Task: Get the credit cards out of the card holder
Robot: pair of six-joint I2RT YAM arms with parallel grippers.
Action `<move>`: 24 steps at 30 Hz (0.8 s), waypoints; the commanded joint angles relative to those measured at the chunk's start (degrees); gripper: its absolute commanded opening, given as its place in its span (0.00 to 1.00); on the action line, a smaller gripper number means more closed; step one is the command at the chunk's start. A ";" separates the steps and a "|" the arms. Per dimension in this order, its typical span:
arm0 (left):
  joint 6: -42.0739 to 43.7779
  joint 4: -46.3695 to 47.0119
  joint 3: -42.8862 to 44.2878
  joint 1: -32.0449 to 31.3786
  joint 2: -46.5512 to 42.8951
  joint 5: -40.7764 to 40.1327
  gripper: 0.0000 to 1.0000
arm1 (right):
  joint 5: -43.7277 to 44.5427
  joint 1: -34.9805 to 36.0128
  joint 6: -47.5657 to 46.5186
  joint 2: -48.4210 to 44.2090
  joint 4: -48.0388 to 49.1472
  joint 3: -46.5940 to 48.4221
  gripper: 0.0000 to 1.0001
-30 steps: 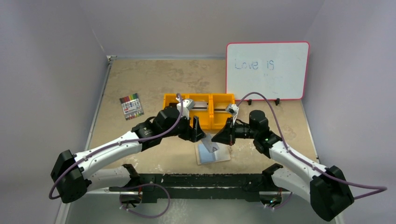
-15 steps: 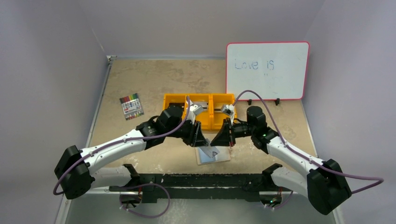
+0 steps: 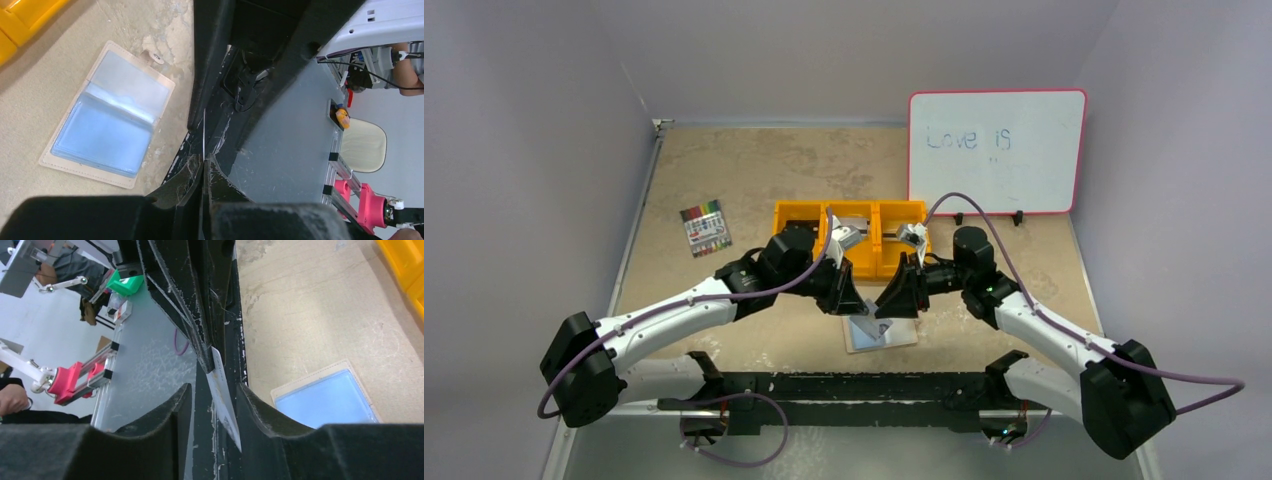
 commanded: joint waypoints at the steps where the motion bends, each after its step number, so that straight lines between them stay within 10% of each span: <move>1: 0.42 4.64 0.62 0.12 -1.41 1.95 0.00 | -2.43 -0.03 1.25 -0.65 4.30 2.52 0.53; 2: 0.13 5.27 0.45 0.12 -1.62 2.33 0.00 | -2.31 -0.04 1.51 -0.67 4.64 2.57 0.68; 6: -1.08 8.01 -0.17 0.12 -2.18 3.65 0.00 | -2.40 -0.07 3.00 -0.26 6.96 1.89 0.72; 15: -0.99 7.87 -0.29 0.12 -2.03 3.74 0.00 | -7.31 -0.06 9.70 0.34 15.13 0.25 0.39; 24: -0.96 7.83 -0.72 0.12 -2.78 3.92 0.00 | -7.54 -0.08 10.45 -0.21 15.30 -0.79 0.36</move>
